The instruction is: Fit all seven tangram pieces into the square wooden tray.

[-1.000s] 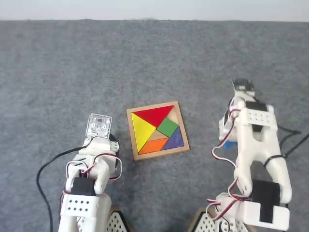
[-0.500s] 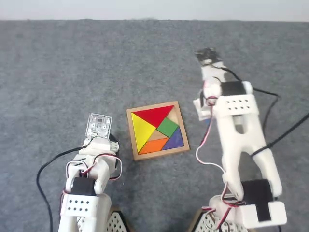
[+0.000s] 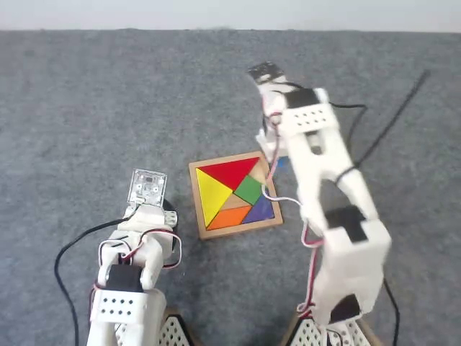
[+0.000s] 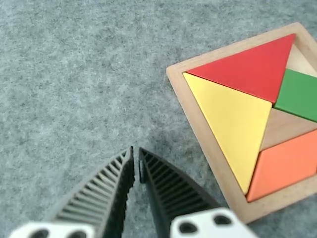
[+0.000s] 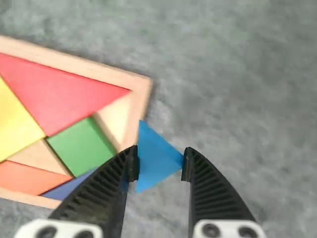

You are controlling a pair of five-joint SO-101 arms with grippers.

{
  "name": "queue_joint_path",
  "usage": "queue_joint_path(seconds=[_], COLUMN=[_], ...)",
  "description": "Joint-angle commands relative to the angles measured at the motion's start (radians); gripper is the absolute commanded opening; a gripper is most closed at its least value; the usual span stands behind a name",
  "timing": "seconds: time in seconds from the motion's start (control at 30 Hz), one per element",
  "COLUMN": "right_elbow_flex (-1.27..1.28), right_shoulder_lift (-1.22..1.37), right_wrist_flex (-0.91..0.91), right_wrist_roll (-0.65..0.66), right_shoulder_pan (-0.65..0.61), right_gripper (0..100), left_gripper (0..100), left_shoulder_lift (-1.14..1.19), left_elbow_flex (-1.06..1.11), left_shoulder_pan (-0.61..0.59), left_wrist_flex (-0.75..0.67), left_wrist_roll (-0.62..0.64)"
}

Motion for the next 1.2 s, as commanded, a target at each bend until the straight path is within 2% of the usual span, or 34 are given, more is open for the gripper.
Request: queue_joint_path(seconds=[0.0,0.2,0.37,0.73,0.9,1.07,1.17], right_elbow_flex=[-0.233,-0.376,-0.39,-0.39,-0.39,-0.39,-0.419], right_shoulder_lift=[0.142,0.283,0.266,0.223,0.223,0.214,0.216], right_wrist_flex=[0.101,0.124,0.186,0.202,0.2,0.194,0.188], right_wrist_roll=[0.012,0.216,0.563,1.343,1.418,1.392,1.361], right_shoulder_pan=[-0.065,-0.104,-0.119,-0.177,-0.216,-0.191,-0.18], right_gripper=[8.0,8.0,8.0,7.9,9.2,22.9,25.3], left_gripper=[2,2,2,2,2,2,2], left_shoulder_lift=[-0.014,-0.014,-0.014,-0.014,-0.014,-0.014,-0.014], left_elbow_flex=[-0.008,-0.008,-0.008,-0.008,-0.008,-0.008,-0.008], left_shoulder_pan=[-0.005,-0.005,-0.005,-0.005,-0.005,-0.005,-0.005], left_wrist_flex=[0.005,0.005,0.005,0.005,0.005,0.005,0.005], left_wrist_roll=[0.006,0.006,0.006,0.006,0.006,0.006,0.006])
